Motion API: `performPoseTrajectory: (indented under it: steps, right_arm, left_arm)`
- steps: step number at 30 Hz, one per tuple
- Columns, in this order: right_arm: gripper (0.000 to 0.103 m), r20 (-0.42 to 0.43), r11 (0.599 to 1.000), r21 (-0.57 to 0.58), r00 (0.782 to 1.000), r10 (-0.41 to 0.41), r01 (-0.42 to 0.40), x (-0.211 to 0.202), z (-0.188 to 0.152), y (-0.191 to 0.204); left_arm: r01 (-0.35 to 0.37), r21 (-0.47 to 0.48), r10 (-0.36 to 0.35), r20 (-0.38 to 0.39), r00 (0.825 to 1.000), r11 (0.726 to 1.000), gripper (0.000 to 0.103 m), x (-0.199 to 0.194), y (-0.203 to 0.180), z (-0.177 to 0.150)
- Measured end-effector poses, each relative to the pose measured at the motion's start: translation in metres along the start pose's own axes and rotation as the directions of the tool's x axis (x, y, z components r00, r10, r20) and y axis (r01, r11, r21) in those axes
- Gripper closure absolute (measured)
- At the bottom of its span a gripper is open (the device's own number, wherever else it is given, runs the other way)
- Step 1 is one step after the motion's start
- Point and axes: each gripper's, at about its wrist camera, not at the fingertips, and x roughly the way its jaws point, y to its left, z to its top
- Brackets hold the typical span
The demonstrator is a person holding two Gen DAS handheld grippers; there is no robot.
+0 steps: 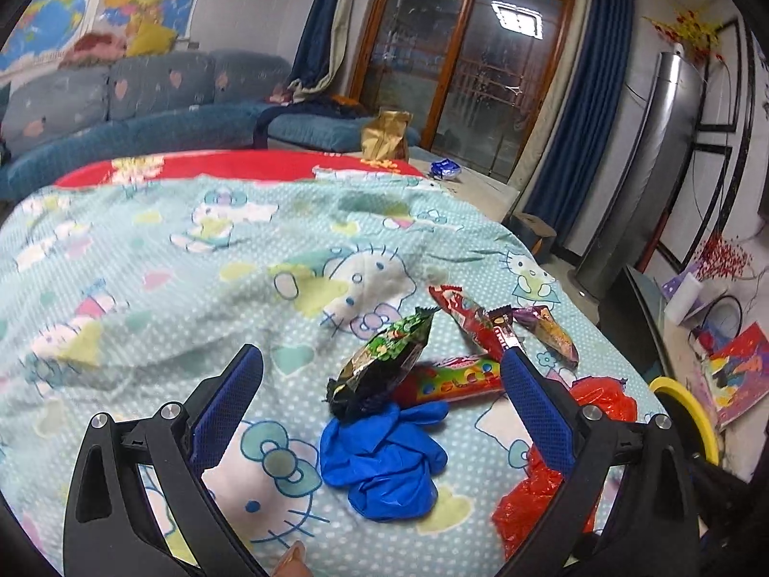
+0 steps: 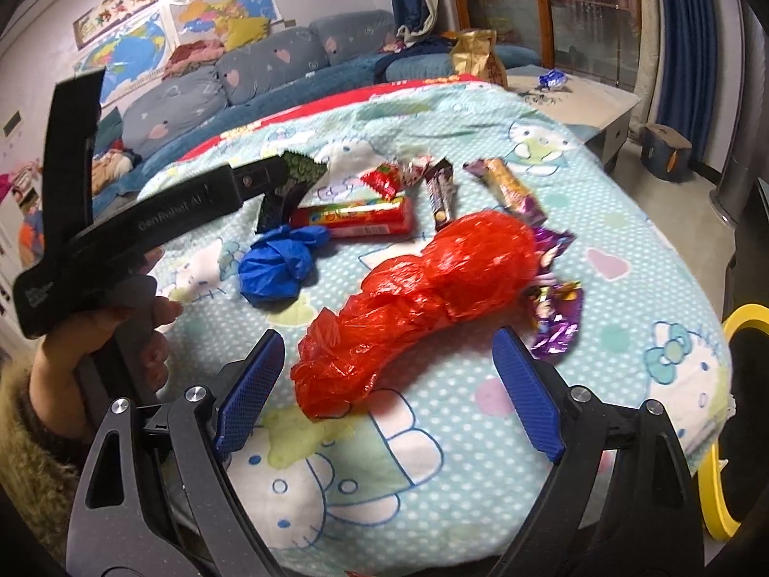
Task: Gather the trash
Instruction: 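Move both tools back to the bed, right tool toward the red plastic bag, then grasp the red plastic bag with the right tool while the left tool grasps the green wrapper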
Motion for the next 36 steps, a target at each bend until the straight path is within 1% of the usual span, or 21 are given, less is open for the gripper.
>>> performPoseTrajectory:
  steps: [4, 6, 10, 12, 13, 18, 20, 22, 24, 26, 27, 28, 33, 34, 35, 36]
  right_arm:
    - [0.023, -0.023, 1.000, 0.008, 1.000, 0.013, -0.013, 0.012, -0.001, 0.004]
    - [0.023, -0.032, 1.000, 0.012, 0.999, 0.017, -0.017, 0.016, -0.003, 0.005]
    - [0.023, -0.038, 0.999, 0.026, 0.999, 0.025, -0.024, 0.022, -0.005, 0.007]
    - [0.024, -0.037, 0.999, 0.033, 0.999, 0.029, -0.028, 0.023, -0.004, 0.007]
    - [0.026, -0.033, 0.999, 0.034, 0.999, 0.033, -0.032, 0.024, -0.005, 0.008]
    - [0.032, -0.025, 0.999, 0.034, 0.999, 0.039, -0.038, 0.024, -0.007, 0.009]
    - [0.039, -0.025, 0.998, 0.034, 0.999, 0.044, -0.043, 0.024, -0.007, 0.008]
    - [0.044, -0.025, 0.998, 0.035, 0.999, 0.049, -0.048, 0.024, -0.007, 0.008]
    - [0.049, -0.021, 0.998, 0.037, 0.998, 0.051, -0.050, 0.022, -0.008, 0.008]
    - [0.058, -0.016, 0.998, 0.037, 0.998, 0.057, -0.057, 0.020, -0.008, 0.008]
    - [0.060, -0.014, 0.998, 0.037, 0.998, 0.059, -0.058, 0.019, -0.008, 0.008]
    - [0.064, -0.014, 0.997, 0.036, 0.998, 0.061, -0.061, 0.018, -0.008, 0.008]
    - [0.076, -0.003, 0.997, 0.021, 0.997, 0.074, -0.074, 0.011, -0.008, 0.009]
    - [0.080, -0.002, 0.997, 0.015, 0.997, 0.076, -0.076, 0.009, -0.007, 0.009]
    - [0.082, 0.000, 0.997, 0.010, 0.997, 0.078, -0.078, 0.008, -0.007, 0.010]
    - [0.083, 0.003, 0.997, 0.002, 0.997, 0.080, -0.080, 0.006, -0.007, 0.011]
  left_arm:
    - [0.007, 0.007, -0.007, -0.005, 1.000, 1.000, 0.009, 0.005, -0.001, -0.001]
    - [0.011, 0.017, -0.011, -0.004, 1.000, 1.000, 0.022, 0.007, -0.002, 0.001]
    - [0.015, 0.023, -0.015, -0.006, 1.000, 1.000, 0.029, 0.010, -0.005, 0.001]
    - [0.017, 0.027, -0.016, -0.012, 1.000, 1.000, 0.037, 0.013, -0.006, 0.001]
    - [0.017, 0.027, -0.017, -0.014, 1.000, 0.999, 0.039, 0.013, -0.006, 0.001]
    - [0.016, 0.029, -0.016, -0.019, 1.000, 0.999, 0.052, 0.015, -0.005, 0.000]
    - [0.012, 0.032, -0.011, -0.035, 0.999, 0.999, 0.056, 0.017, -0.005, -0.001]
    - [0.008, 0.032, -0.006, -0.047, 0.999, 0.999, 0.062, 0.020, -0.005, -0.002]
    - [0.003, 0.023, -0.002, -0.046, 0.999, 1.000, 0.067, 0.019, -0.003, -0.003]
    - [0.003, 0.016, -0.003, -0.039, 0.999, 1.000, 0.073, 0.017, -0.001, -0.003]
    - [0.004, 0.014, -0.004, -0.037, 0.999, 1.000, 0.074, 0.017, -0.001, -0.003]
    - [0.009, 0.013, -0.008, -0.036, 0.999, 1.000, 0.075, 0.016, -0.001, -0.002]
    - [0.032, -0.005, -0.033, -0.027, 0.999, 0.999, 0.084, 0.012, 0.003, 0.000]
    - [0.038, -0.009, -0.038, -0.025, 0.999, 0.999, 0.085, 0.012, 0.004, 0.001]
    - [0.045, -0.013, -0.045, -0.020, 0.999, 0.999, 0.087, 0.010, 0.004, 0.002]
    - [0.049, -0.016, -0.049, -0.016, 0.999, 0.999, 0.088, 0.009, 0.005, 0.002]
